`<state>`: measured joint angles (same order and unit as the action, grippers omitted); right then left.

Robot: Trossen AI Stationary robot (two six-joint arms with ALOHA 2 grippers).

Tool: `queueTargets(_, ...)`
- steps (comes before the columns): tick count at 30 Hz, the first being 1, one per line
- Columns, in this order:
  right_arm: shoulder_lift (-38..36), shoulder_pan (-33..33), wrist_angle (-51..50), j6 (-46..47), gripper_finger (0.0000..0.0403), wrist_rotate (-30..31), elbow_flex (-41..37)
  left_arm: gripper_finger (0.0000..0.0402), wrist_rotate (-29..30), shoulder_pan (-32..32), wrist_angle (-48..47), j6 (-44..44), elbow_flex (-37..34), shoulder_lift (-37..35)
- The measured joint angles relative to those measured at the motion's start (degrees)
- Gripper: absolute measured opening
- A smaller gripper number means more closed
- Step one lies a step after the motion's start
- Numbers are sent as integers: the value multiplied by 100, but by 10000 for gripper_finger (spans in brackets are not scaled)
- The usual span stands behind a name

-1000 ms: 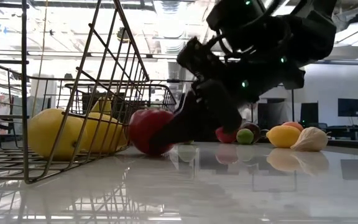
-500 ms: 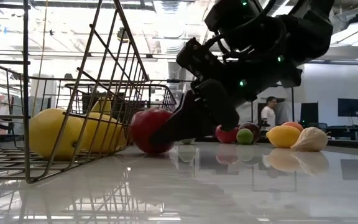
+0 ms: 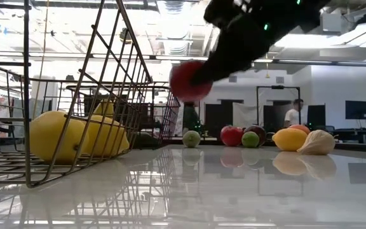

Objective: Sort produce into baskets
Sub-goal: Put the bottom red tomato into the gold wire basket

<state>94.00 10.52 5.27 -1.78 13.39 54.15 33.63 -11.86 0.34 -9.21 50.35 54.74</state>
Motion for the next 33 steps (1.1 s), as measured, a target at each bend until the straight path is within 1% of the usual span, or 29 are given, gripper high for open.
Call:
queueTargets(3, -266, -8, 3, -98, 357, 2, 0, 242, 0, 2, 5, 7, 0, 0)
queueTargets(7, -418, -155, 250, -124, 358, -37, 0, 242, 0, 0, 50, 62, 0, 0)
queueTargets(11, -366, -316, 794, -99, 358, -680, 0, 242, 0, 0, 59, 66, 0, 0)
queueTargets(15, -169, -350, 1863, -80, 358, -1336, 2, 242, -2, 0, 93, 34, 0, 0)
queueTargets(17, 52, -351, 2618, -56, 358, -1596, 10, 242, -2, 0, 146, 26, 0, -2)
queueTargets(20, 520, -354, 3230, -60, 358, -1796, 228, 242, -16, 0, 208, 24, 0, -2)
queueTargets(21, 697, -353, 3289, -61, 358, -1805, 358, 242, -22, 0, 208, 24, 0, -2)
queueTargets(24, 1282, -313, 3127, -17, 359, -1805, 894, 242, -24, 0, 197, 28, 0, -1)
queueTargets(28, 1801, -306, 1856, -22, 373, -1812, 1770, 242, -24, 0, 150, 33, 0, -1)
queueTargets(30, 1911, -308, 1167, -108, 388, -1823, 2150, 242, -24, 0, 136, 35, 0, 0)
queueTargets(33, 1980, -316, 577, -172, 395, -1851, 2526, 242, -24, 0, 64, 39, 0, -1)
